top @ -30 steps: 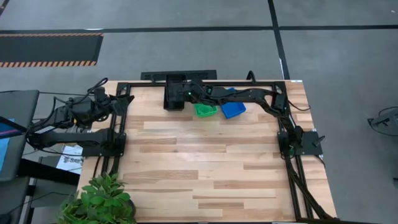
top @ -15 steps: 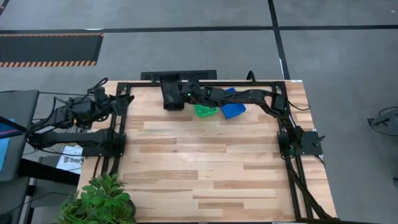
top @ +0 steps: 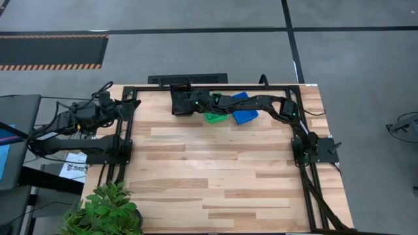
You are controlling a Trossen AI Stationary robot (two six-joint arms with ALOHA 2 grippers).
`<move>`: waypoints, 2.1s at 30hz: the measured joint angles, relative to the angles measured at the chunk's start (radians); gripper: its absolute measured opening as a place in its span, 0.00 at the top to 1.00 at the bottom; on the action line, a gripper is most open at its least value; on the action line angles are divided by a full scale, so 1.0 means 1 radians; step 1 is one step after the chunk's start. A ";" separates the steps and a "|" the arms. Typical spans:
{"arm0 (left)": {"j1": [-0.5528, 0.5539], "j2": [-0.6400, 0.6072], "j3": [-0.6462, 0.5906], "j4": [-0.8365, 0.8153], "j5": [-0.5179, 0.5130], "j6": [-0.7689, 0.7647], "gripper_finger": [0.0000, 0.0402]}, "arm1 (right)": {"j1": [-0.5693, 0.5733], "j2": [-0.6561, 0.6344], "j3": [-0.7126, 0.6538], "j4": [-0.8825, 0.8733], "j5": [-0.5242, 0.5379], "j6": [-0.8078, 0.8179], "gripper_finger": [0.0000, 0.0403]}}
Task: Stack baskets by color
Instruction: Stack the bottom black bin on top of the top black bins, then return to Home Position
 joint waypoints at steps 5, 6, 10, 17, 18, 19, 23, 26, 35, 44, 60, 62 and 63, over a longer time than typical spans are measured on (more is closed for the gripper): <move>0.000 0.000 0.000 0.000 0.003 -0.002 0.34 | -0.003 -0.007 0.001 0.004 0.027 -0.004 0.95; 0.000 0.000 0.000 0.000 0.003 -0.002 0.34 | -0.007 -0.008 0.001 0.004 0.027 -0.005 0.95; 0.000 0.000 0.000 0.000 0.003 -0.001 0.34 | -0.023 -0.009 0.001 -0.026 0.023 -0.004 0.94; 0.000 0.000 0.000 0.000 0.003 -0.001 0.34 | -0.019 -0.010 0.001 -0.026 0.021 -0.058 0.91; 0.000 0.000 0.000 0.000 0.005 -0.001 0.34 | -0.018 -0.010 0.001 -0.024 0.021 -0.070 0.89; 0.000 0.000 0.000 0.000 0.007 -0.001 0.34 | -0.016 -0.010 0.001 -0.022 0.021 -0.077 0.87; 0.000 0.000 0.000 0.000 0.007 0.000 0.34 | -0.015 -0.010 0.001 -0.020 0.021 -0.081 0.79; 0.000 0.000 0.000 0.000 0.007 0.000 0.34 | -0.017 -0.010 0.001 -0.019 0.021 -0.082 0.74; 0.000 0.000 0.000 -0.001 0.019 0.001 0.34 | -0.030 -0.010 0.003 -0.003 0.008 -0.083 0.62; 0.000 0.000 0.000 -0.006 0.013 -0.017 0.34 | -0.063 -0.142 0.086 -0.047 -0.057 -0.291 0.56; 0.000 0.005 0.000 -0.025 -0.093 0.005 0.34 | 0.012 -0.790 0.066 -0.511 -0.110 -1.086 0.56; 0.000 0.005 0.000 -0.005 -0.051 0.134 0.34 | 0.021 -0.867 -0.016 -0.510 -0.110 -1.083 0.56; 0.000 0.000 0.000 0.010 -0.033 0.176 0.34 | 0.023 -0.910 -0.065 -0.497 -0.111 -1.070 0.56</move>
